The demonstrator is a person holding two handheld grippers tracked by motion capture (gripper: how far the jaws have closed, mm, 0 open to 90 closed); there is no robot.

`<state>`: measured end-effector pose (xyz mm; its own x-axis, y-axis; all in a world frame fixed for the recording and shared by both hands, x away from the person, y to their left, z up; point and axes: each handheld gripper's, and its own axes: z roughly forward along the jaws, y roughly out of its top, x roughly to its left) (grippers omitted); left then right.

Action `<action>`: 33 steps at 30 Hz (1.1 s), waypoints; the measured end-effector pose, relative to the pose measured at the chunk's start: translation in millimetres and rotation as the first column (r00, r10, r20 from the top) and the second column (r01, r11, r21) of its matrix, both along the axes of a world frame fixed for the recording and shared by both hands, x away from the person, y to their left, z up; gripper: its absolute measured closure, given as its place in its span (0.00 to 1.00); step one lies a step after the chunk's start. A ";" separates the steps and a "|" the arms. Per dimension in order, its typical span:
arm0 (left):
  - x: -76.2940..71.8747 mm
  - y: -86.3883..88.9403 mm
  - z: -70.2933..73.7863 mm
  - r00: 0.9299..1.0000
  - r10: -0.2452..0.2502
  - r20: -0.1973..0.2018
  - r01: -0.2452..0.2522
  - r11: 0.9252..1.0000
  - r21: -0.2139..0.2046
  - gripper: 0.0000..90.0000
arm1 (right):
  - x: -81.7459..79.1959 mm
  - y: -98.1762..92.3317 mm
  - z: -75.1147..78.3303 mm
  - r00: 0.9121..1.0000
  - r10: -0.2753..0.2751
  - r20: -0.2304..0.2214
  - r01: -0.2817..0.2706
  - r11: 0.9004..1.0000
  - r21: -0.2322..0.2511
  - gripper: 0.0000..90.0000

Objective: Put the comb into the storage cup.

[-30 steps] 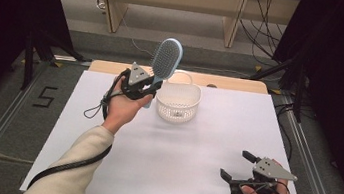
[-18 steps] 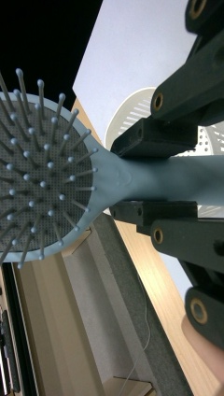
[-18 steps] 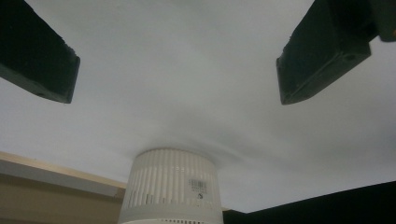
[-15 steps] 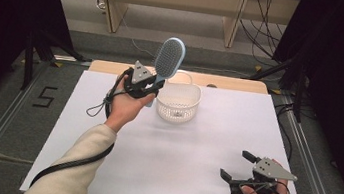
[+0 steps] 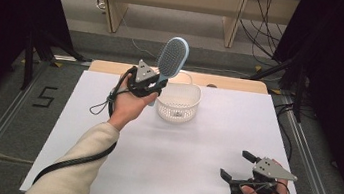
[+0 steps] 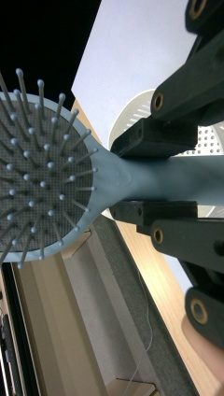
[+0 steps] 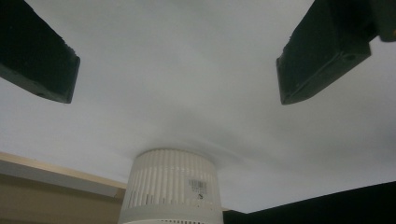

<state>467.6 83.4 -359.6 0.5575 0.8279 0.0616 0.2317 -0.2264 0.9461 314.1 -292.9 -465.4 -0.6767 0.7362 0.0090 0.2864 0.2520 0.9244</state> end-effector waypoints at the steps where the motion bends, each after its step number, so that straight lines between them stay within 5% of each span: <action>1: 0.3 -0.2 0.1 1.000 0.000 0.000 0.000 1.000 0.001 0.78 | -0.1 0.0 0.1 1.000 -0.002 0.000 0.002 1.000 -0.002 0.00; 33: 9.5 -12.0 5.5 1.000 -0.011 0.000 0.011 1.000 0.011 0.78 | 0.4 -0.3 -0.4 1.000 -0.003 0.003 0.003 1.000 0.005 0.00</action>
<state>477.1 71.4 -354.0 0.5666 0.8210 0.0702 0.2293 -0.2389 0.9436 314.5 -293.2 -465.8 -0.6745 0.7382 0.0105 0.2843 0.2465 0.9265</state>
